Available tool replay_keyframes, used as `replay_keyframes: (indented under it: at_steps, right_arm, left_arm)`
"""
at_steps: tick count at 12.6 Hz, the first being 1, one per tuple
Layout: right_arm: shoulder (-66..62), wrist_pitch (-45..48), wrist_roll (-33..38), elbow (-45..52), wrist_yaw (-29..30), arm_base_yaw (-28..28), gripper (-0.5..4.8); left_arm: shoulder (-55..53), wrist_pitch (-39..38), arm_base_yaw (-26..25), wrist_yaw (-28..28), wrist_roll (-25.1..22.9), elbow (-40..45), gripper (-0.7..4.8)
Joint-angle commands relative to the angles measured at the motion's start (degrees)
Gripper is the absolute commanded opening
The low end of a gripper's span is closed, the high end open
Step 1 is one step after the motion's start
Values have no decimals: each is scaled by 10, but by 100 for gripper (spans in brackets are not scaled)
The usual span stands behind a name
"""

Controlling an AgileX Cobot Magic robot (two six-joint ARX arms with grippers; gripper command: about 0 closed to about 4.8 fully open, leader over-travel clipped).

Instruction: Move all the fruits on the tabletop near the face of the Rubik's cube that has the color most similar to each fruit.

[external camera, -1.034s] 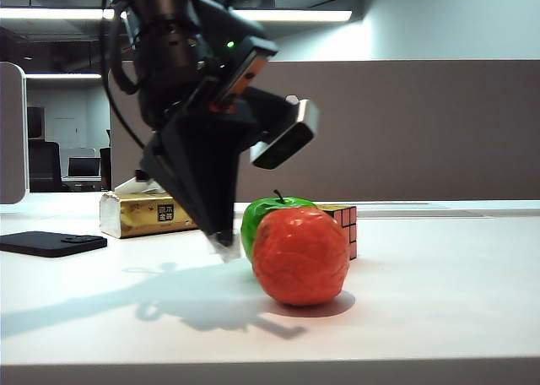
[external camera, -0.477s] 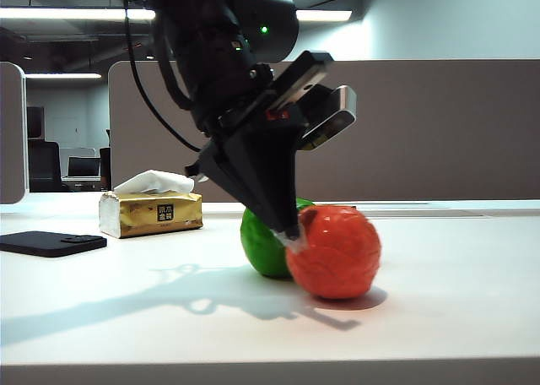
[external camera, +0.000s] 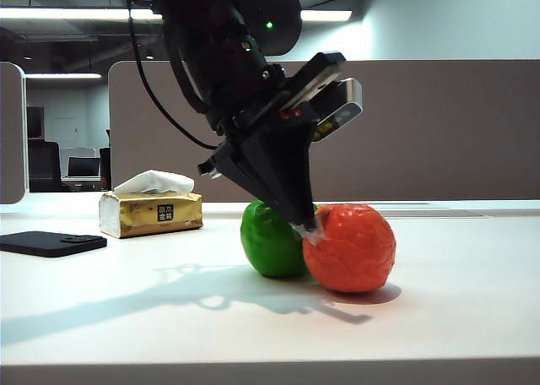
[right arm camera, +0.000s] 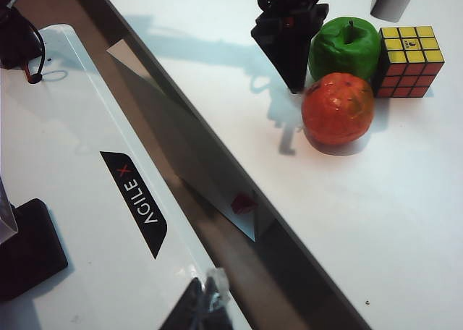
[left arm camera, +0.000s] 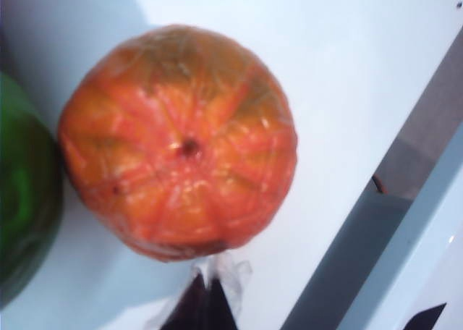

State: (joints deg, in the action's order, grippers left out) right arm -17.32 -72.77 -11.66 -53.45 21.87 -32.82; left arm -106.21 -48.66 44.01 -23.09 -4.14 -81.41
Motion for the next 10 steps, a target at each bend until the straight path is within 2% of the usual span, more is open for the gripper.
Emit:
replay_keyframes:
  at_steps: [1,4,7,10]
  right_arm:
    - [-1,10,1,-1,3,0,-1]
    - [-1,10,1,-1,3,0,-1]
    - [-1,10,1,-1,3,0,-1]
    - [-1,10,1,-1,3,0,-1]
  left_arm:
    - [2,42,1,-3,31,0,-5]
    - [2,-1,9,-14,33,0,-5]
    - [2,12,30,-39,38,0,-5]
    - [0,41,42,-37,50,0,-5]
